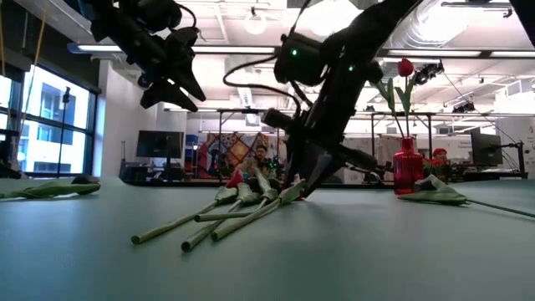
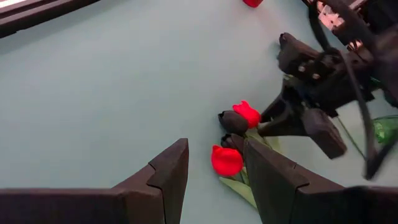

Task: Sort flowers into vase by color
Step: Put the red tulip into the red vase

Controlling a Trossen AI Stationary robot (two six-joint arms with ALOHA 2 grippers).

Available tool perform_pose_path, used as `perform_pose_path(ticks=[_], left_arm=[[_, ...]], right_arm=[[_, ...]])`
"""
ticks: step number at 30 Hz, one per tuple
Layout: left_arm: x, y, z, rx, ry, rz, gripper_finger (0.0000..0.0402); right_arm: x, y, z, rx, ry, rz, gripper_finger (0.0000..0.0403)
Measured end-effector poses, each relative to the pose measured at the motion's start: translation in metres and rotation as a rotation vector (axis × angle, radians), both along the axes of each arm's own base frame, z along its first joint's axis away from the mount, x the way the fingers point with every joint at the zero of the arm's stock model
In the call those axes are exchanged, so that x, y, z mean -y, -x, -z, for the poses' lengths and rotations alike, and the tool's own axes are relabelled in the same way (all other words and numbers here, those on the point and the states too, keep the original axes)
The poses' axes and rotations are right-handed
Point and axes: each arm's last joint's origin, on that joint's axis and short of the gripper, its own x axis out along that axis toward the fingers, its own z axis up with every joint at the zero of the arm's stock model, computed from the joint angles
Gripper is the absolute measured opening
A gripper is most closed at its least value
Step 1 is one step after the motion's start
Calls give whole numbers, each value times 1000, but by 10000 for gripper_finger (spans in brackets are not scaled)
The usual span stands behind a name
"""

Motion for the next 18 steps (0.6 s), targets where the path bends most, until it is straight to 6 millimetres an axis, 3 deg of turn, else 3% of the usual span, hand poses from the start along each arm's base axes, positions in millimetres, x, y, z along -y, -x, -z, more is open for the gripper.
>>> perform_pose_path(ticks=[7, 18], left_arm=[[0, 0, 0, -1, -4, -3, 142], [-1, 0, 0, -5, -13, -14, 142]], right_arm=[[9, -6, 10, 30, -49, -7, 90], [12, -5, 11, 17, -2, -37, 56]])
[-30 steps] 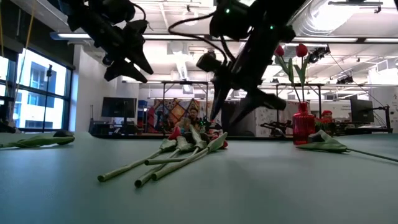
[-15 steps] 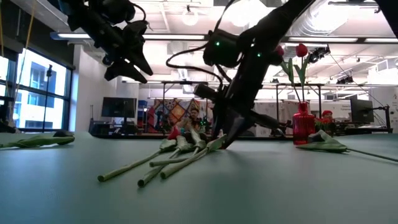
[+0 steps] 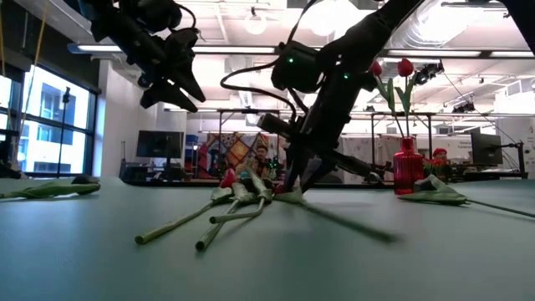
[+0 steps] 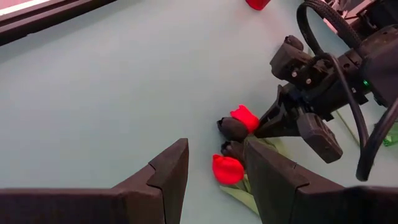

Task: Sort flowers into vase by color
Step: Put the red tulip into the red vase

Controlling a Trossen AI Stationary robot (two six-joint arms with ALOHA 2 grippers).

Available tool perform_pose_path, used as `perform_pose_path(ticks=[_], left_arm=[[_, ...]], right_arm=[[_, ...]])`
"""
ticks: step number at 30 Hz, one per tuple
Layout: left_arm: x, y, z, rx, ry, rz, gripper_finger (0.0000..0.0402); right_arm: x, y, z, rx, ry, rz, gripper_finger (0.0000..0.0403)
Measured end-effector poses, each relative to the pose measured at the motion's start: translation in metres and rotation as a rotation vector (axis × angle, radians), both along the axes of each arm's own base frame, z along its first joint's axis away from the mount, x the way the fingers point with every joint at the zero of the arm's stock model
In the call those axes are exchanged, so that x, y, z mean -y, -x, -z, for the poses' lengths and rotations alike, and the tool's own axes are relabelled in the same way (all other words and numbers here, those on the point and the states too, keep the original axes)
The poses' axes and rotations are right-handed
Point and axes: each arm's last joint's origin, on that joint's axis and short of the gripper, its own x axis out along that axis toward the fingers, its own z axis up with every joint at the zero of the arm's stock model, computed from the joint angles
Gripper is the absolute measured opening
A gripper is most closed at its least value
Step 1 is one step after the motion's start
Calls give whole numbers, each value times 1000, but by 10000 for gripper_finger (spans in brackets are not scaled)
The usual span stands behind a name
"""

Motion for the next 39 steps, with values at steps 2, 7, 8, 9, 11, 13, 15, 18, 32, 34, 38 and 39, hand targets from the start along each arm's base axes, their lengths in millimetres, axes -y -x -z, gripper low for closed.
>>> perform_pose_path(ticks=[2, 7, 8, 9, 11, 13, 15, 18, 32, 34, 38, 39], left_arm=[[0, 0, 0, 0, 0, 0, 142], [0, 0, 0, 0, 1, -1, 142], [0, 0, 0, 0, 1, -1, 142], [0, 0, 0, 0, 1, -1, 142], [0, 0, 0, 0, 1, -1, 142], [0, 0, 0, 0, 2, -2, 142], [0, 0, 0, 1, 7, -6, 142], [0, 0, 0, 1, 8, -6, 142], [0, 0, 0, 1, 2, -17, 142], [0, 0, 0, 1, 1, -17, 142], [0, 0, 0, 1, 1, -17, 142], [0, 0, 0, 1, 1, -17, 142]], right_arm=[[0, 0, 0, -1, 8, -6, 38], [1, -1, 0, 2, 27, -20, 5], [1, -1, 0, 3, 26, -21, 7], [0, 0, -2, 7, 24, -22, 7], [-2, 0, -7, 17, 27, -31, 4], [-3, 3, -19, 39, 43, -37, 2], [-5, 6, -38, 88, 59, -38, 3], [-8, 18, -70, 129, 132, -14, 1], [-25, 136, -219, 208, 910, 210, 0], [-27, 153, -232, 170, 1034, 267, 0], [-28, 180, -249, 56, 1235, 371, 0], [-27, 185, -252, 22, 1273, 394, 0]])
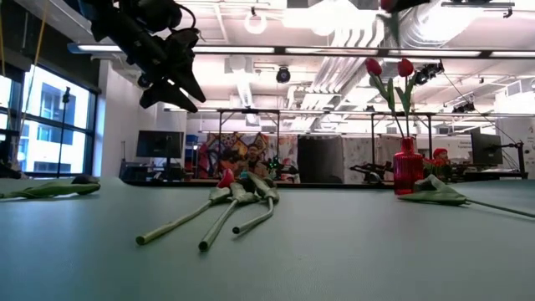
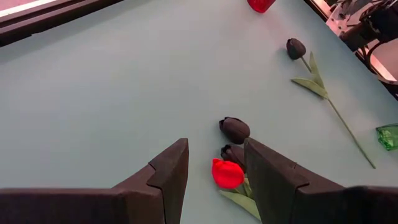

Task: Sort flowers into vase by color
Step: Put the red tulip into the red vase

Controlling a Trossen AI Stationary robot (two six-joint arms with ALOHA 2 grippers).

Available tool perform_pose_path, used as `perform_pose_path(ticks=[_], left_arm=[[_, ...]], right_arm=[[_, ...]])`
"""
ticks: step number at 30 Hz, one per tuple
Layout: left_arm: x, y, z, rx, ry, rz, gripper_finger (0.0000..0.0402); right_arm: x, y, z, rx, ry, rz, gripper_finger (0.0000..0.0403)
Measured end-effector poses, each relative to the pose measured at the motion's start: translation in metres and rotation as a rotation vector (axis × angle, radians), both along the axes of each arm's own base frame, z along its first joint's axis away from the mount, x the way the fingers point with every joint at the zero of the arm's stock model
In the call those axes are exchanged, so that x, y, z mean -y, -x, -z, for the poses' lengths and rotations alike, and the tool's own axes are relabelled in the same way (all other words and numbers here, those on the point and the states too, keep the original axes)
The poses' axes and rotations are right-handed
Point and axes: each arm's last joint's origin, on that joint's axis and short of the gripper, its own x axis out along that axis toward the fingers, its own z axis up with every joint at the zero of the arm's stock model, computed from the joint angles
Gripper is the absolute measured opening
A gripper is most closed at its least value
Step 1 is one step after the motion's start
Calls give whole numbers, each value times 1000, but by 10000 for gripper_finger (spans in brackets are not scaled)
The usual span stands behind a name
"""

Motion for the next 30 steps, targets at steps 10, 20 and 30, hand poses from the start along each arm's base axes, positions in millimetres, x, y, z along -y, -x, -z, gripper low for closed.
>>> perform_pose_path(ticks=[10, 20, 30], left_arm=[[-1, -1, -2, 15, -25, -17, 142], [-2, -2, -3, 21, -59, -8, 142], [-3, -2, -3, 6, -97, 5, 142]], right_arm=[[23, 20, -9, -12, 70, 241, 0], [52, 18, -8, 34, 88, 442, 0], [74, 25, -15, 75, 96, 560, 0]])
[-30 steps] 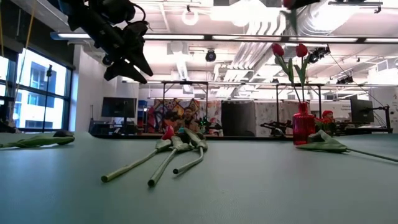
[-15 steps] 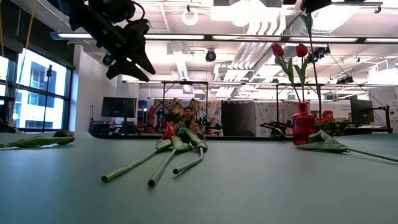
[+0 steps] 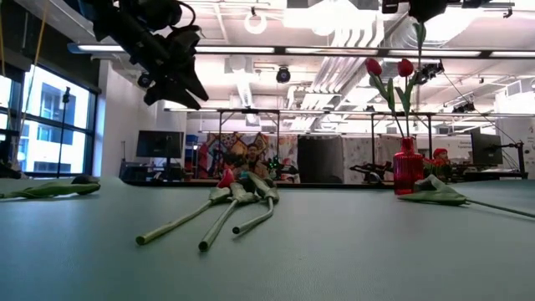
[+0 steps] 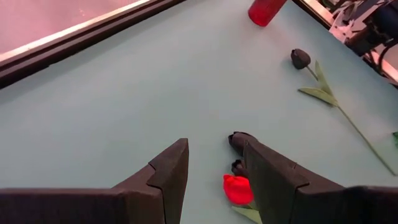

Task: Sort flowers into vase by color
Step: Put the red tulip into the red vase

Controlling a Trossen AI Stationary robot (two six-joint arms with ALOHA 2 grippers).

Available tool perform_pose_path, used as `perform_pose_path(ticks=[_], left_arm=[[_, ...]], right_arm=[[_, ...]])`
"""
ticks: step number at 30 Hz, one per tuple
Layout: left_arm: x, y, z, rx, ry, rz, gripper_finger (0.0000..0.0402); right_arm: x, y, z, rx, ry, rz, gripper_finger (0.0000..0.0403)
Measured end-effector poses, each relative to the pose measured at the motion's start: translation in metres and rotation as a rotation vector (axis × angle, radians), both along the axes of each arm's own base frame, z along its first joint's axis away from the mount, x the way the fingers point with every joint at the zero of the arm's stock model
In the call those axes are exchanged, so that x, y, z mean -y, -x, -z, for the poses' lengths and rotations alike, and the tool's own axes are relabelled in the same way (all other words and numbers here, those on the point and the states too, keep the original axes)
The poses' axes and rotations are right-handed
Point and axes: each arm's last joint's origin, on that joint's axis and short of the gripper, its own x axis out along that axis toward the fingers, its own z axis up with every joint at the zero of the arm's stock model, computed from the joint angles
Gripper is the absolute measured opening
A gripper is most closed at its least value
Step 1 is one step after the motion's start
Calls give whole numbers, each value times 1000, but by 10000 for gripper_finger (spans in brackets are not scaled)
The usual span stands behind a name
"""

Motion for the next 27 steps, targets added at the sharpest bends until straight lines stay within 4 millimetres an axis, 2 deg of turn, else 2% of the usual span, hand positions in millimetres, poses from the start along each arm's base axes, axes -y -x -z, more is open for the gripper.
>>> perform_pose_path(ticks=[4, 6, 11, 14, 21, 27], left_arm=[[-1, 0, 0, -10, -21, -6, 142], [-1, 0, 0, -14, -29, -3, 142], [-1, 0, 0, -19, -43, 7, 142], [-1, 0, 0, -21, -47, 3, 142], [-1, 0, 0, -20, -44, 1, 142], [-1, 0, 0, -12, -41, -4, 142]], right_arm=[[4, -1, -9, 36, 10, -21, 0], [6, -3, -18, 25, 11, -96, 0], [2, -11, -41, -139, 138, -647, 0], [-3, -11, -45, -182, 142, -847, 0], [-4, -4, -29, -274, -37, -799, 0], [1, -2, -28, -306, -49, -787, 0]])
